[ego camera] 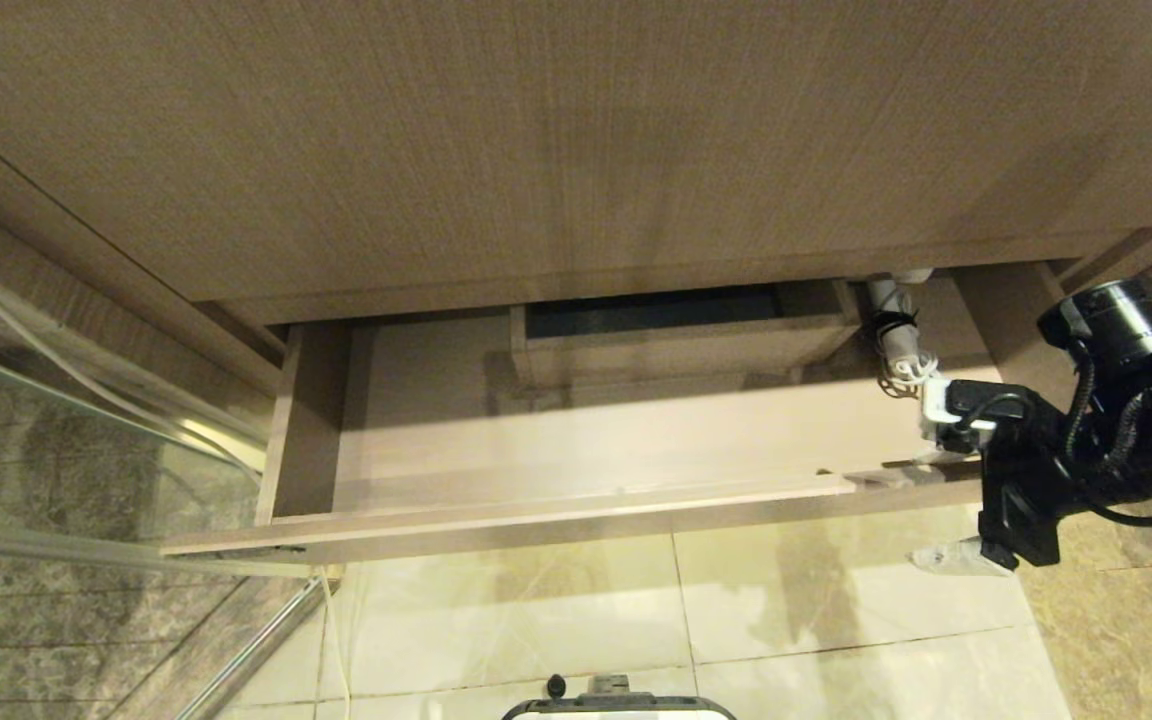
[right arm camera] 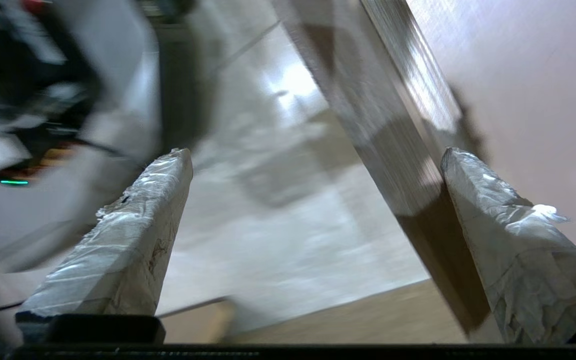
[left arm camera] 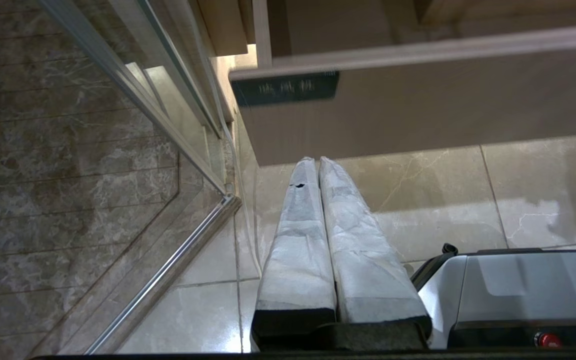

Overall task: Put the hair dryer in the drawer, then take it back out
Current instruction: Pull open the drawer, then take the hairdryer out

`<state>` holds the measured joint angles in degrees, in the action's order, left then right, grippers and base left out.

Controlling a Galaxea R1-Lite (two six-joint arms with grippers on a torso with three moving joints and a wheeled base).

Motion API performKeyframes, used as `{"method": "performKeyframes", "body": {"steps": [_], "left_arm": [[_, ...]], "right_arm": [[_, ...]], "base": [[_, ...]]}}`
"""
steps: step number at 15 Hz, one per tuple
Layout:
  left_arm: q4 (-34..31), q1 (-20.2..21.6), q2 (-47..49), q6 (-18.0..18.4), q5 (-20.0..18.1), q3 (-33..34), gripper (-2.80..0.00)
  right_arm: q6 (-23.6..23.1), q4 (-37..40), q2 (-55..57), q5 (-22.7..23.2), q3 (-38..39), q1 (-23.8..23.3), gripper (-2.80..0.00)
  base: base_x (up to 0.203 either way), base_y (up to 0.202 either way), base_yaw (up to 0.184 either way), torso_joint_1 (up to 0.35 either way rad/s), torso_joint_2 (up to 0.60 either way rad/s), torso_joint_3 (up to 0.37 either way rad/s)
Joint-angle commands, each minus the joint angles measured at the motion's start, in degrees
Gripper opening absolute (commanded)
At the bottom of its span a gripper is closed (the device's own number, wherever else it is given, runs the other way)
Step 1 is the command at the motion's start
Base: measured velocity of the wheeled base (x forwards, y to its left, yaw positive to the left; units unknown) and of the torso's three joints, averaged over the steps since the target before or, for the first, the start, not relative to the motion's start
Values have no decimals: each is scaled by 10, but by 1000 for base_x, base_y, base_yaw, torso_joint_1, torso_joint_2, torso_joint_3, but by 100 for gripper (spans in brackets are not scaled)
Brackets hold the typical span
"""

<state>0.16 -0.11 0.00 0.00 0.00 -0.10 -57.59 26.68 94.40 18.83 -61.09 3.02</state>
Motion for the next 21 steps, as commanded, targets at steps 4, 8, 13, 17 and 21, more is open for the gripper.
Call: {"method": "performKeyframes", "body": {"steps": [4, 8, 13, 17, 21], "left_arm": [[0, 0, 0, 0, 0, 0, -280], [0, 0, 1, 0, 0, 0, -280], [0, 0, 1, 0, 0, 0, -280], [0, 0, 1, 0, 0, 0, -280], [0, 0, 1, 0, 0, 0, -280]], "right_arm": [[138, 29, -151, 3, 80, -8, 0], [149, 32, -186, 4, 93, -26, 0], [210, 17, -209, -2, 98, -59, 0], [274, 0, -200, -23, 91, -113, -280], [303, -6, -152, -28, 52, -172, -280]], "base": [[0, 0, 0, 0, 0, 0], [0, 0, 0, 0, 0, 0], [0, 0, 0, 0, 0, 0], [0, 0, 0, 0, 0, 0], [0, 0, 0, 0, 0, 0]]}}
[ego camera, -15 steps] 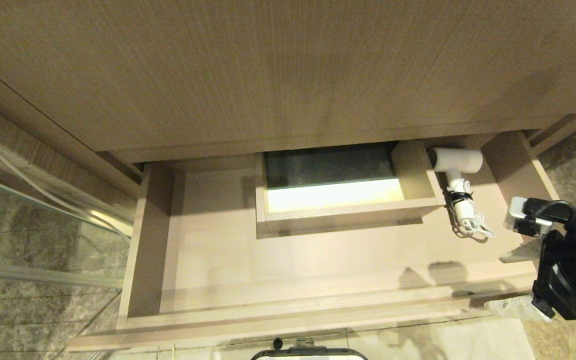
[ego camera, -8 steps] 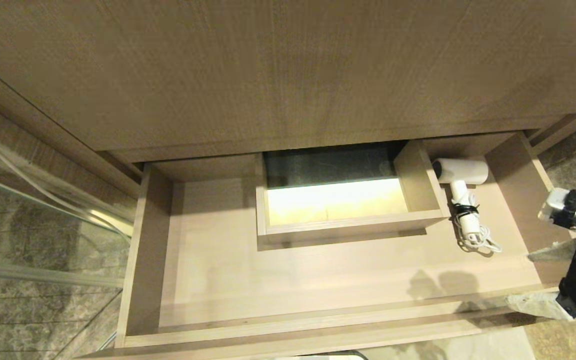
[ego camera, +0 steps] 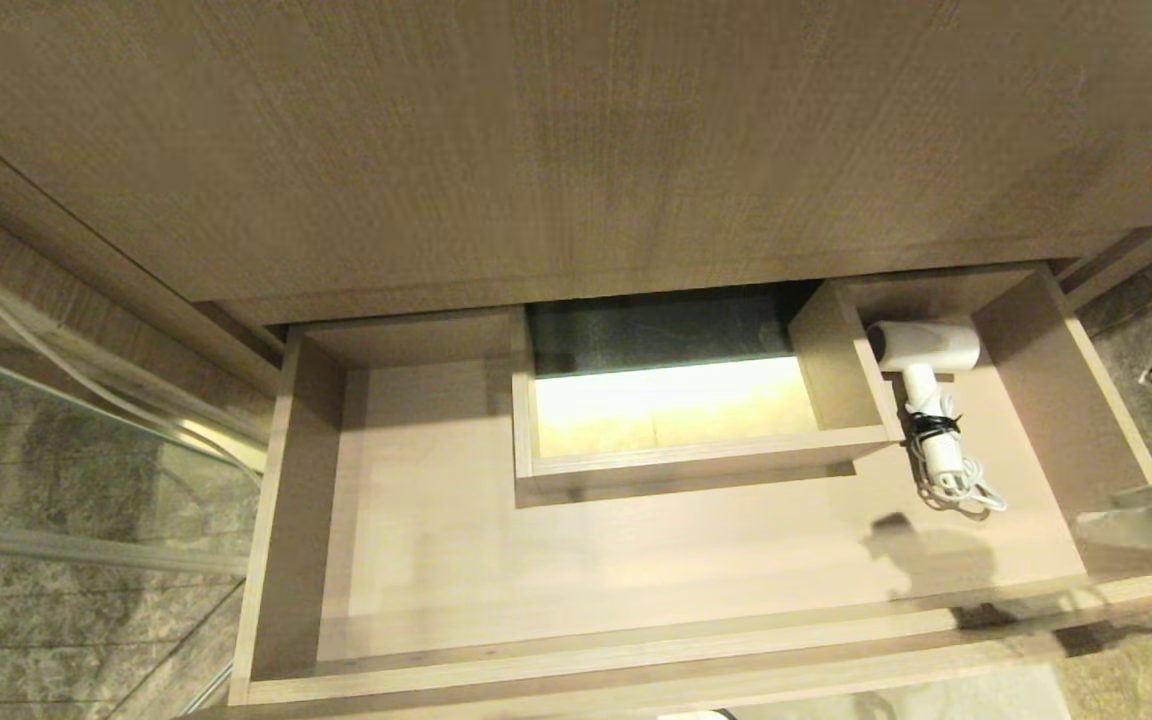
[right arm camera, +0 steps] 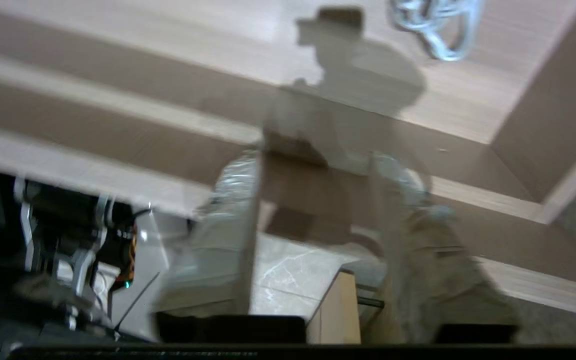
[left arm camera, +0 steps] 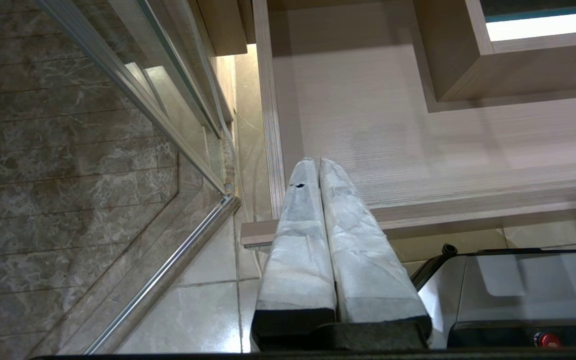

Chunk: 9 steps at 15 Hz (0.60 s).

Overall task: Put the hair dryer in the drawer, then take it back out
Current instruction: Take the hairdryer out

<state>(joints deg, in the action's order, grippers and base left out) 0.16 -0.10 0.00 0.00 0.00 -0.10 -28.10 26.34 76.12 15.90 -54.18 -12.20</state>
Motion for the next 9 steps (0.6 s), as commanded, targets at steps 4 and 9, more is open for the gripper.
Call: {"method": "performKeyframes", "body": {"steps": [4, 9], "left_arm": [[0, 0, 1, 0, 0, 0, -280], [0, 0, 0, 0, 0, 0, -280]], "right_arm": [[116, -68, 145, -129, -77, -31, -280], [188, -180, 316, -220, -178, -20, -280]], "base": [[0, 0, 0, 0, 0, 0], [0, 0, 0, 0, 0, 0]]}}
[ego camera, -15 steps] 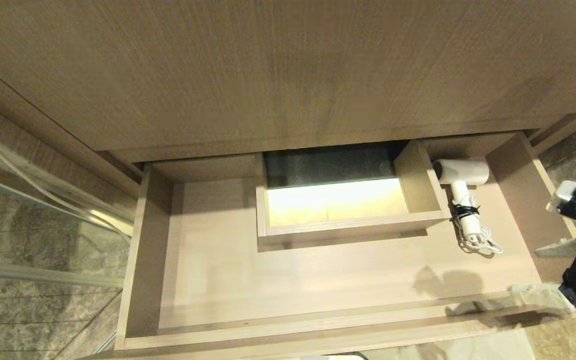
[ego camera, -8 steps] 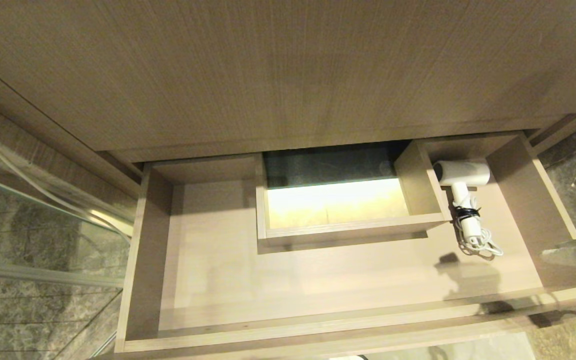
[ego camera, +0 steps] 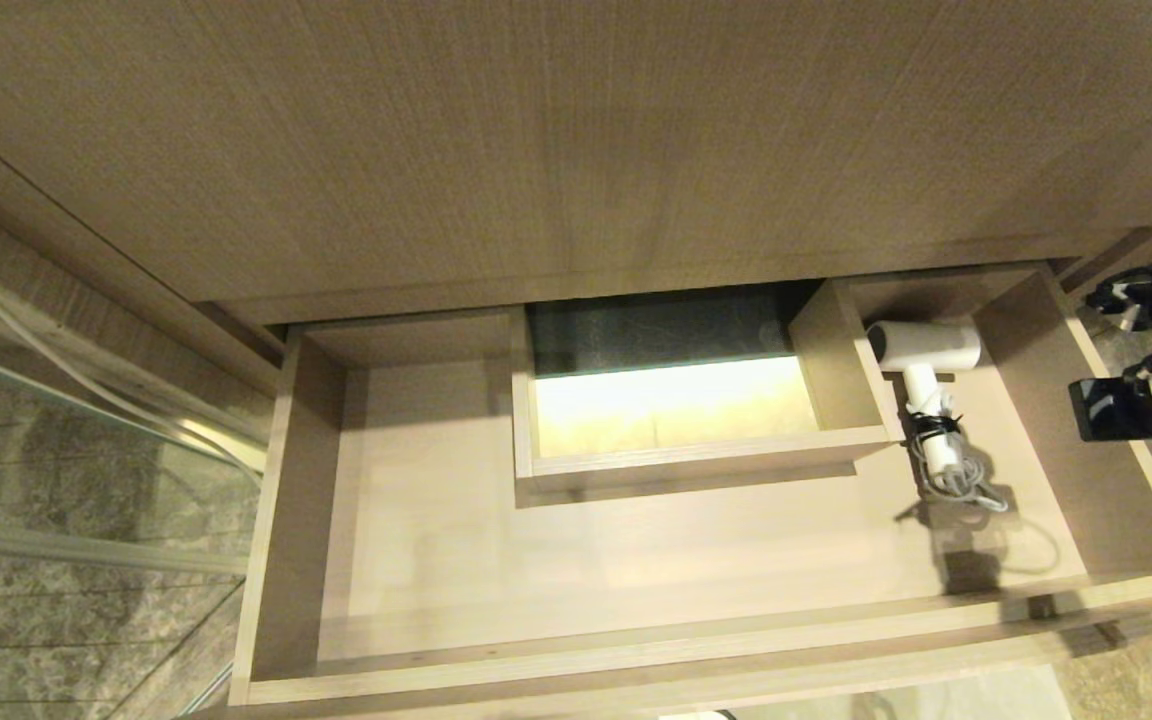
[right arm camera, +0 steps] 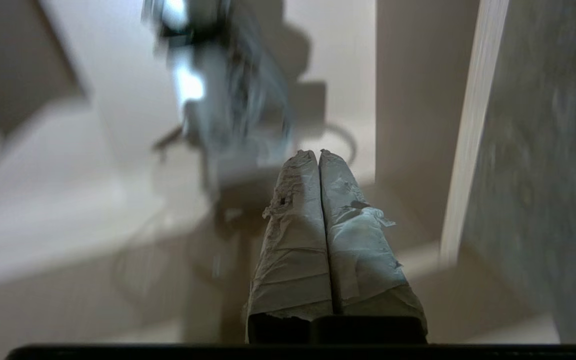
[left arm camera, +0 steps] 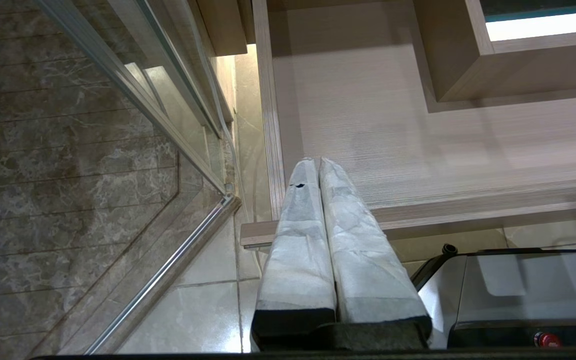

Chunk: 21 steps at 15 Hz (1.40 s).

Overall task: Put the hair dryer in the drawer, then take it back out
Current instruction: Take the hairdryer out

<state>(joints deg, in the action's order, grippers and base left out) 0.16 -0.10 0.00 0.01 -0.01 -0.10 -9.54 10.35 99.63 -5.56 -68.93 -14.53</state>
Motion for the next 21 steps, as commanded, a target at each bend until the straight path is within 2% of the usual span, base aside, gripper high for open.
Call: {"method": "performKeyframes", "body": {"steps": [1, 4, 8, 11, 14, 17, 21], "left_arm": [[0, 0, 1, 0, 0, 0, -280], [0, 0, 0, 0, 0, 0, -280], [0, 0, 0, 0, 0, 0, -280], [0, 0, 1, 0, 0, 0, -280], [0, 0, 0, 0, 0, 0, -280], [0, 0, 1, 0, 0, 0, -280], [0, 0, 1, 0, 0, 0, -280]], "right_arm": [[7, -34, 105, -12, -53, 4, 0], [24, -53, 155, -22, -110, 11, 0], [92, -54, 206, -20, -173, 27, 0], [131, -54, 226, -16, -188, 43, 0], [136, -55, 242, 16, -193, 49, 0], [137, -61, 275, 20, -213, 54, 0], [137, -66, 330, 20, -281, 56, 0]], "base": [[0, 0, 0, 0, 0, 0], [0, 0, 0, 0, 0, 0], [0, 0, 0, 0, 0, 0], [0, 0, 0, 0, 0, 0], [0, 0, 0, 0, 0, 0], [0, 0, 0, 0, 0, 0], [0, 0, 0, 0, 0, 0]]}}
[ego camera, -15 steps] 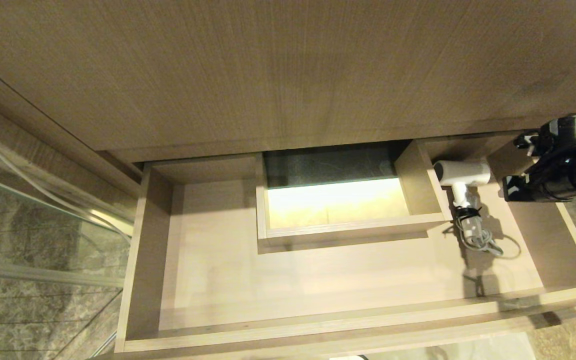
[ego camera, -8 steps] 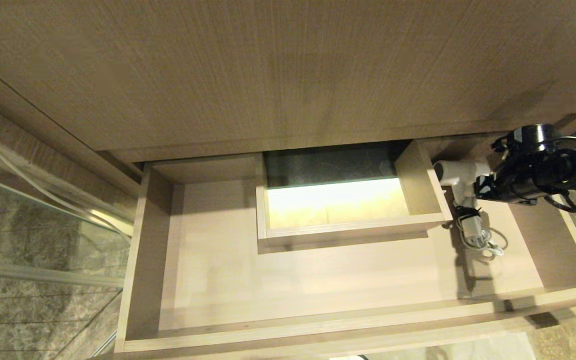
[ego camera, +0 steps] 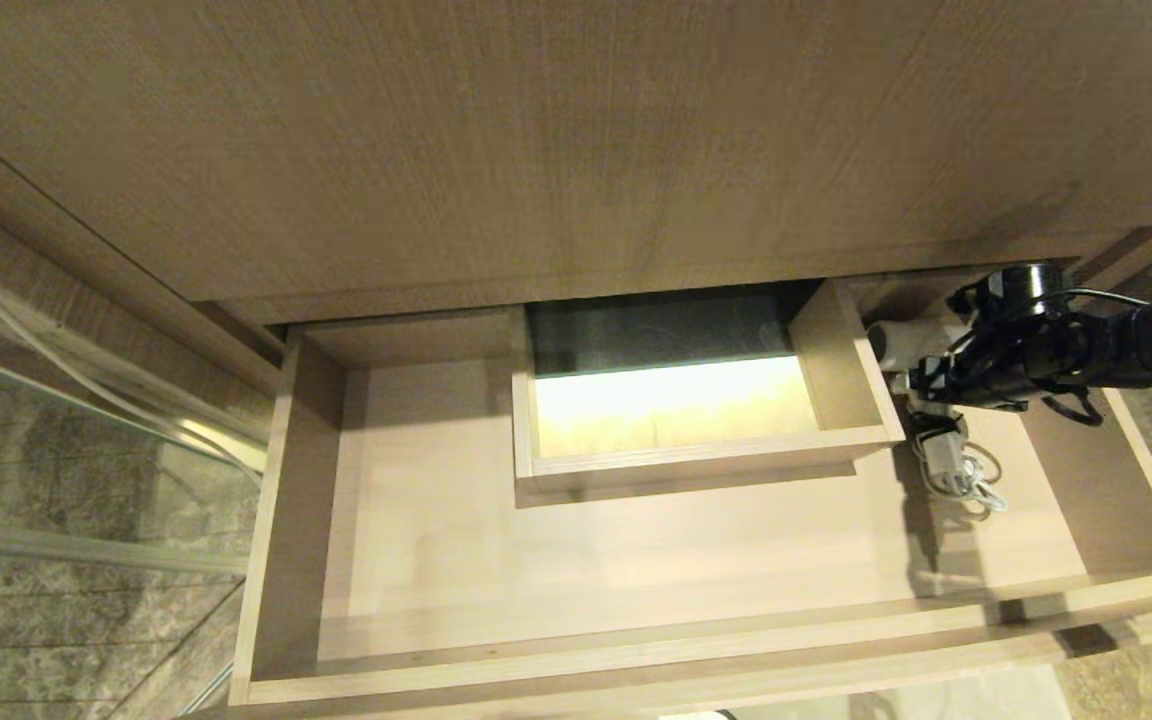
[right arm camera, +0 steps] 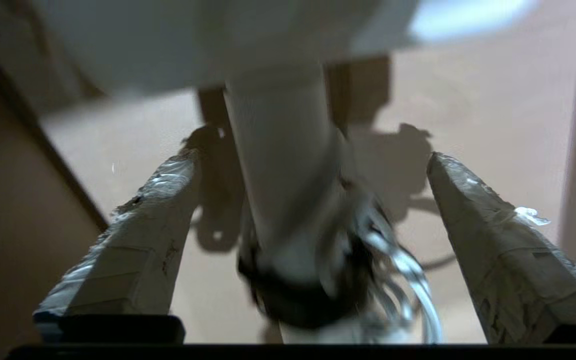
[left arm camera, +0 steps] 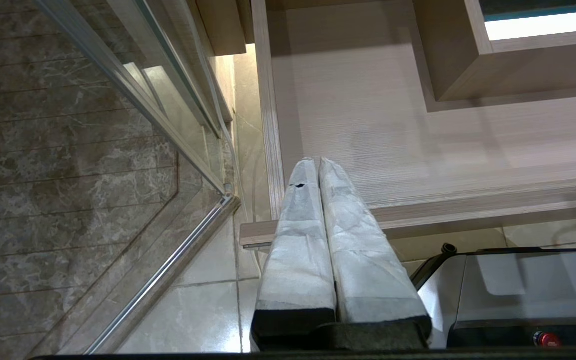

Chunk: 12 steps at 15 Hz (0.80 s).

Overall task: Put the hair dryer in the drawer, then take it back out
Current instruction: Take the hairdryer out

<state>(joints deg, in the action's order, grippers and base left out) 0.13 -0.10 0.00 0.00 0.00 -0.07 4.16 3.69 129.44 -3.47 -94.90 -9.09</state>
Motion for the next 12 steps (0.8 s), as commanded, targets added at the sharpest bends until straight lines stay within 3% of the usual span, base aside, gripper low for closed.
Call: {"method": "performKeyframes", "body": {"steps": [1, 5, 6, 12], "left_arm": [[0, 0, 0, 0, 0, 0, -280], [0, 0, 0, 0, 0, 0, -280], [0, 0, 0, 0, 0, 0, -280], [0, 0, 1, 0, 0, 0, -280]], "right_arm": [[1, 0, 41, 1, -32, 2, 0], [5, -1, 72, 1, -61, 1, 0], [11, -1, 76, 2, -67, 1, -280], [-10, 5, 49, 0, -69, 2, -280]], "base": [[0, 0, 0, 0, 0, 0], [0, 0, 0, 0, 0, 0], [0, 0, 0, 0, 0, 0], [0, 0, 0, 0, 0, 0]]}}
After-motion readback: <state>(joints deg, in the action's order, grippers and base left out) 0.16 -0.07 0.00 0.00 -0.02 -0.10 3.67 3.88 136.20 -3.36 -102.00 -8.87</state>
